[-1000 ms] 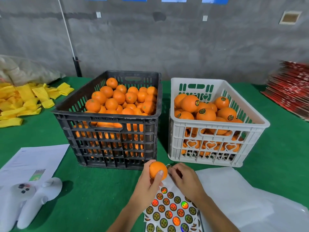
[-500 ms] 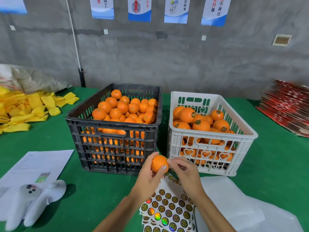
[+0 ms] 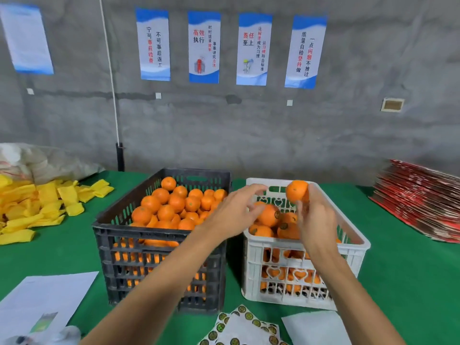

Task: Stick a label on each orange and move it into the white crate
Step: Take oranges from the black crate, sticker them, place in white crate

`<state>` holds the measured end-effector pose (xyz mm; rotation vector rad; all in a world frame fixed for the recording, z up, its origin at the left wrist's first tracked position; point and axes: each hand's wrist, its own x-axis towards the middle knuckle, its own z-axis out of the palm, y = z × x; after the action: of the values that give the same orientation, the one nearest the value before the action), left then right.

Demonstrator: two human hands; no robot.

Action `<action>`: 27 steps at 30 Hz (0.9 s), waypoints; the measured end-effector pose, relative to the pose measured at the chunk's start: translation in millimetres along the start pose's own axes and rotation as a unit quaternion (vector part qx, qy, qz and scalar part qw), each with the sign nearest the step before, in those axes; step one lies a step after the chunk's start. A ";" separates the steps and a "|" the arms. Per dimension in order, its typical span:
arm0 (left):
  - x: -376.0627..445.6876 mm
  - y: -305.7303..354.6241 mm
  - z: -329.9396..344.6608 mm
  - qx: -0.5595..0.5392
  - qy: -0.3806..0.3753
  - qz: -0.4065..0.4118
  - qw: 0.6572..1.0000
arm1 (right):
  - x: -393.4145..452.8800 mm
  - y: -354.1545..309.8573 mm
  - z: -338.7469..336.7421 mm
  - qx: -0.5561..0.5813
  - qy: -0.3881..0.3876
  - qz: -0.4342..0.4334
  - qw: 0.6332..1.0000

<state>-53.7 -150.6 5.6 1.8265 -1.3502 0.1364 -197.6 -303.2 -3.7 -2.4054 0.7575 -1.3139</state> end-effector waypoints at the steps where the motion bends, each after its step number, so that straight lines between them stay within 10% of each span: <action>1: 5.3 -16.8 -13.5 0.042 0.009 -0.018 0.999 | 5.0 7.5 2.4 -0.017 -0.005 0.006 1.000; 4: 9.5 -80.8 -60.2 0.151 -0.026 -0.159 0.975 | 5.0 19.1 15.5 -0.027 -0.032 -0.013 0.999; 8: -11.4 -144.4 -95.5 0.215 -0.291 -0.359 0.860 | -7.6 30.1 46.3 -0.026 -0.067 -0.022 0.997; 12: -10.0 -148.4 -88.8 0.226 -0.423 -0.426 0.767 | -22.2 42.2 74.5 -0.044 -0.048 -0.026 0.998; 16: -3.5 -135.7 -86.1 0.240 -0.465 -0.377 0.764 | -24.0 46.2 86.5 -0.073 0.003 -0.046 0.996; 21: -10.7 -145.6 -82.4 0.133 -0.313 -0.345 0.875 | -26.9 49.0 87.1 -0.075 -0.016 -0.055 0.996; 27: -19.3 -110.0 -88.2 0.031 0.105 -0.228 0.968 | -38.2 20.0 61.5 0.097 -0.039 -0.048 0.993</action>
<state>62.5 -69.9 -8.8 2.0624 -0.7641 0.1234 -168.9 -297.1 -72.9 -2.3466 0.4757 -1.2570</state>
